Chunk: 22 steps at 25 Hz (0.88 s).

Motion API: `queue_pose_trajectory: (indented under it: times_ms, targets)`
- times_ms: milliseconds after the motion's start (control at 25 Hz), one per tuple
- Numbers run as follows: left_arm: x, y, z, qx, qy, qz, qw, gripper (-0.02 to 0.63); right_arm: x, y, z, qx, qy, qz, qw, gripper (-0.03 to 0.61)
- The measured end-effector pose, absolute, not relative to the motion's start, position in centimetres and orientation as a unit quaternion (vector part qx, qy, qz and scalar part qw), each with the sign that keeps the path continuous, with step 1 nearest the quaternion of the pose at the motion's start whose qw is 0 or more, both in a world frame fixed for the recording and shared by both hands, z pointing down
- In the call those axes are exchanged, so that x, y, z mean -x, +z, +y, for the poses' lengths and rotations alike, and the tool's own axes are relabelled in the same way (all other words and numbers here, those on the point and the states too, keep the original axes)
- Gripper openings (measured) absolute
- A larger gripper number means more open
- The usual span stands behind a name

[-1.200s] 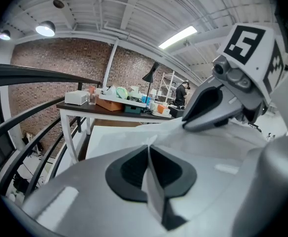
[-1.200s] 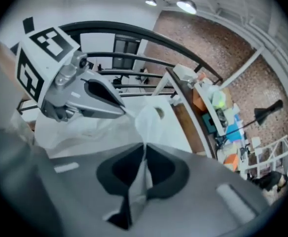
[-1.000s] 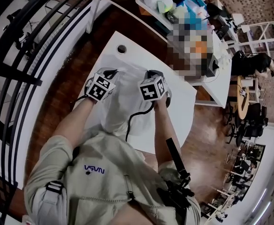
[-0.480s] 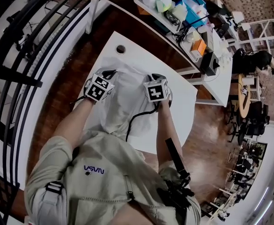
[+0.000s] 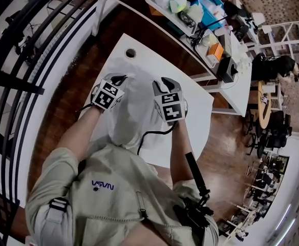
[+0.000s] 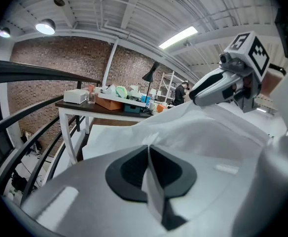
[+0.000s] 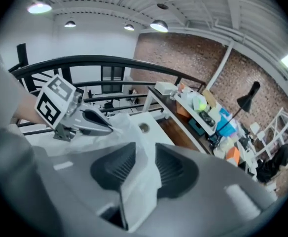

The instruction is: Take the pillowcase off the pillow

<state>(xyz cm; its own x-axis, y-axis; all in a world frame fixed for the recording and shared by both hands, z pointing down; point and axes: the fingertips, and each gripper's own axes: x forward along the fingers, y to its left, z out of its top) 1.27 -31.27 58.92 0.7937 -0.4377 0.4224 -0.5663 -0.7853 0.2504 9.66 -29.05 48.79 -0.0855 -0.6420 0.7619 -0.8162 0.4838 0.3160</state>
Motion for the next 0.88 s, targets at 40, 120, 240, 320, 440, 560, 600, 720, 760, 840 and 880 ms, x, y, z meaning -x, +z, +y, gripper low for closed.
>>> queue_pose_trajectory:
  times_ms: [40,120,240,320,440,560,600,720,760,840,880]
  targets:
    - [-1.3,58.9,-31.3,-0.929,0.173,-0.270,0.185,0.014,-8.6,48.2,-29.1,-0.490,0.087,-0.738,0.455,0.126]
    - [-1.3,58.9,-31.3,-0.929,0.171,-0.271,0.184,0.014,-6.2,47.3,-29.0,-0.467,0.071,-0.756,0.454,0.126]
    - [-1.4,58.8,-31.3,-0.930,0.168,-0.270,0.183,0.014,-2.3,47.2,-28.2,-0.414,0.063,-0.785,0.456,0.124]
    - [-1.4,58.6,-31.3,-0.931,0.165,-0.270,0.182,0.014,-0.3,48.6,-27.3,-0.372,0.075,-0.799,0.467,0.124]
    - [-1.4,58.5,-31.2,-0.931,0.167,-0.268,0.182,0.014,0.1,51.6,-26.8,-0.333,0.089,-0.785,0.515,0.124]
    - [-1.5,58.3,-31.3,-0.934,0.159,-0.269,0.176,0.014,-1.8,54.2,-27.2,-0.333,0.093,-0.746,0.569,0.148]
    - [-1.5,58.2,-31.2,-0.934,0.159,-0.268,0.176,0.014,-2.5,54.8,-27.4,-0.333,0.094,-0.734,0.584,0.166]
    - [-1.5,57.9,-30.6,-0.933,0.164,-0.261,0.185,0.014,-3.3,56.0,-27.6,-0.324,0.103,-0.716,0.609,0.198]
    - [-1.5,57.7,-30.5,-0.934,0.163,-0.260,0.185,0.014,-3.2,56.3,-27.6,-0.320,0.107,-0.714,0.614,0.199]
    - [-1.7,57.1,-30.2,-0.935,0.161,-0.257,0.182,0.014,-3.4,57.2,-27.5,-0.313,0.111,-0.706,0.626,0.199]
    - [-1.7,56.8,-30.2,-0.936,0.161,-0.256,0.179,0.014,-3.6,57.8,-27.3,-0.309,0.111,-0.700,0.634,0.199]
